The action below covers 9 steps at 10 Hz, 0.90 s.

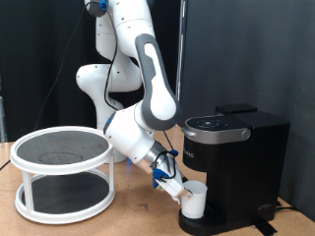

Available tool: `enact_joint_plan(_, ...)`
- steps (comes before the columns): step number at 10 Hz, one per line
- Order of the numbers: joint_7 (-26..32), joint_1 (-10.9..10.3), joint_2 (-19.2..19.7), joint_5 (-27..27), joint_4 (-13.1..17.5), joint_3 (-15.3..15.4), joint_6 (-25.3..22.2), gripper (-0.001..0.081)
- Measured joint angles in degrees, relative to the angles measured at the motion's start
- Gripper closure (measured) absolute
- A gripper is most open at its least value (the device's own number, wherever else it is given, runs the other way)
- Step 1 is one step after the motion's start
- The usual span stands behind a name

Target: Make a cup of coffee with the keurig machine

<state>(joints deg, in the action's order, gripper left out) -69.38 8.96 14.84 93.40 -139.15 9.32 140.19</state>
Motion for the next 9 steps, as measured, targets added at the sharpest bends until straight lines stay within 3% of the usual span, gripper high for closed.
enact_joint_plan(5, 2.4, 0.0, 0.0, 1.4, 0.6, 0.0, 0.2, 0.0072)
enact_joint_plan(9, -2.1, 1.2, -0.6, -7.5, -2.7, -0.6, -3.8, 0.0072)
